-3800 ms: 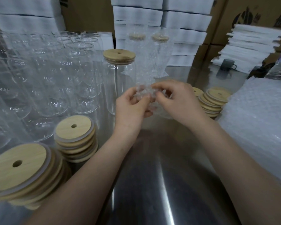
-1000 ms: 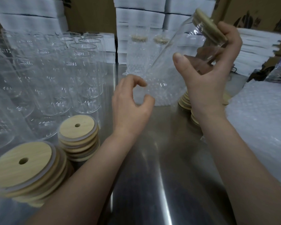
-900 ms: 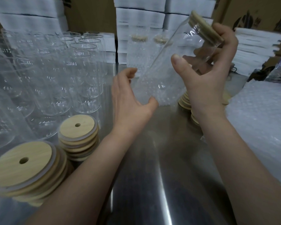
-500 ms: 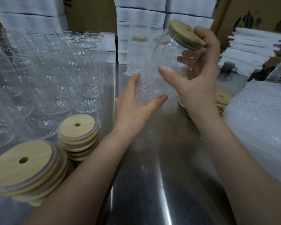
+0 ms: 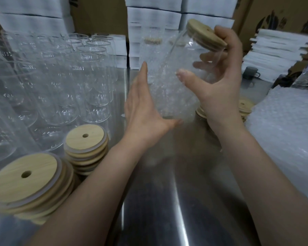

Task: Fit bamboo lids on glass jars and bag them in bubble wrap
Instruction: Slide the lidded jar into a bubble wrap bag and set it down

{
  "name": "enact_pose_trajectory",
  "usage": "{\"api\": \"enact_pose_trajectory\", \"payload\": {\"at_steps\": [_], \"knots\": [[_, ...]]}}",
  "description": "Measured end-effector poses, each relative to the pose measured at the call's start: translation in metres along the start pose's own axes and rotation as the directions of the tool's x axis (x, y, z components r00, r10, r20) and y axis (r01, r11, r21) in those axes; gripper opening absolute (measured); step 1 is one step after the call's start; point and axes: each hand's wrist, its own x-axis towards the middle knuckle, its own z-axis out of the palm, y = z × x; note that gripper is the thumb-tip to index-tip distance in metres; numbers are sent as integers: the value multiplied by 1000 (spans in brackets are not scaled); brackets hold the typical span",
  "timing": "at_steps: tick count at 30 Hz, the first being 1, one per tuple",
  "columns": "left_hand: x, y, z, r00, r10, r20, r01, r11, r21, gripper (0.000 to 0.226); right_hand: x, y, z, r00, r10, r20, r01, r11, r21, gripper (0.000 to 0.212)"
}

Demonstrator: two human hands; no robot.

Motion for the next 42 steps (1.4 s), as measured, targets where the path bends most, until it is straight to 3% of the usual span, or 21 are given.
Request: {"api": "enact_pose_trajectory", "payload": {"at_steps": [2, 4, 6, 8, 12, 20, 30, 37, 42], "knots": [[1, -4, 0, 995, -80, 58, 73, 990, 118, 141, 1, 0, -2, 1000, -12, -20, 12, 1000, -1, 75], [3, -8, 1, 984, -138, 109, 118, 978, 170, 126, 1, -1, -2, 1000, -22, -19, 22, 1000, -10, 74], [5, -8, 0, 984, -137, 118, 123, 986, 115, 95, 1, -1, 0, 999, -36, -1, 36, 999, -20, 75], [3, -7, 1, 990, -122, 76, 122, 992, 13, 78, 1, -2, 1, 998, -55, 20, 55, 998, -32, 74], [-1, -8, 5, 991, -124, 53, 131, 979, -159, 85, 2, -5, 2, 996, -76, 35, 78, 996, -47, 72], [1, -7, 7, 993, -113, 24, 112, 898, -425, 71, -4, -5, 8, 993, -2, 120, 13, 995, -94, 68], [0, -1, 3, 996, -89, 22, 85, 798, -596, 64, -7, -6, 13, 968, 139, 211, -122, 988, -90, 58], [1, -2, 1, 996, -89, 19, 81, 772, -630, 65, -4, -5, 12, 962, 193, 191, -168, 976, -138, 27], [0, -4, -1, 995, -96, 30, 92, 751, -654, 60, -2, -9, 13, 952, 235, 198, -222, 971, -85, 31]]}}
